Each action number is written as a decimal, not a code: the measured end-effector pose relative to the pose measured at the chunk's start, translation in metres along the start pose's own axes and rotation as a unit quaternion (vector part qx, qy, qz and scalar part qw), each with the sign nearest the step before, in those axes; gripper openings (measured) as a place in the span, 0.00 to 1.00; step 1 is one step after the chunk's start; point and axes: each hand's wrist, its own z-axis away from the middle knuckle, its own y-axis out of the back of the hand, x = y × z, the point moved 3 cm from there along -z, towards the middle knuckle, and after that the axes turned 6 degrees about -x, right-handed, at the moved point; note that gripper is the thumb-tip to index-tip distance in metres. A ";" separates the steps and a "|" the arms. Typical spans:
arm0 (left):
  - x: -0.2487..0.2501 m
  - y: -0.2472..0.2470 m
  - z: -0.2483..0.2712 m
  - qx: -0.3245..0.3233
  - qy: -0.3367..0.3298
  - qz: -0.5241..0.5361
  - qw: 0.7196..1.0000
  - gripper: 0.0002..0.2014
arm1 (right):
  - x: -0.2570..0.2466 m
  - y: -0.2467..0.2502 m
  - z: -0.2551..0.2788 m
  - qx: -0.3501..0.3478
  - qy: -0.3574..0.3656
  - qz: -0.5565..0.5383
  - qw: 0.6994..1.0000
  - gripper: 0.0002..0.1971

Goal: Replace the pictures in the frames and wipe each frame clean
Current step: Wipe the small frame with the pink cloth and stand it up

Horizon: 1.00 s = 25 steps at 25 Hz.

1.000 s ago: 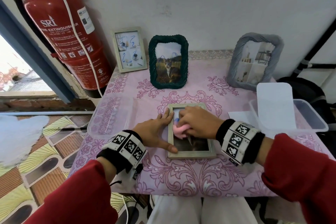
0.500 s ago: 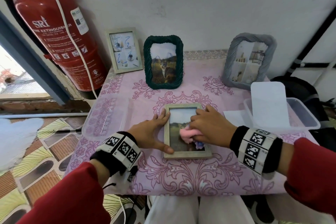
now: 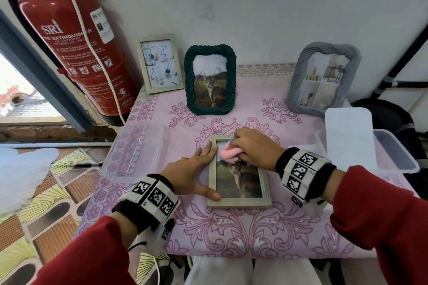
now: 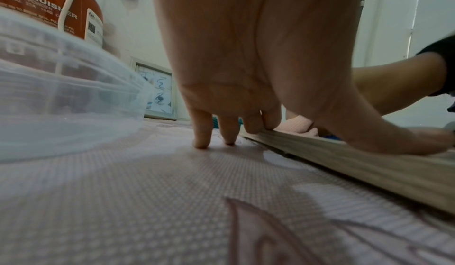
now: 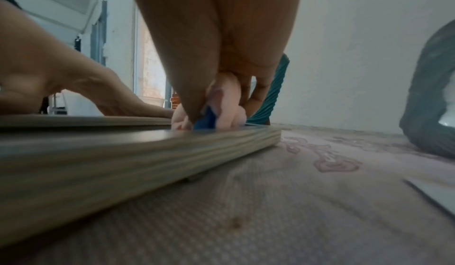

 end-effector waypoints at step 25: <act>-0.004 -0.004 -0.004 0.005 -0.008 0.015 1.000 0.60 | 0.011 0.009 0.000 0.037 -0.063 0.016 0.997 0.14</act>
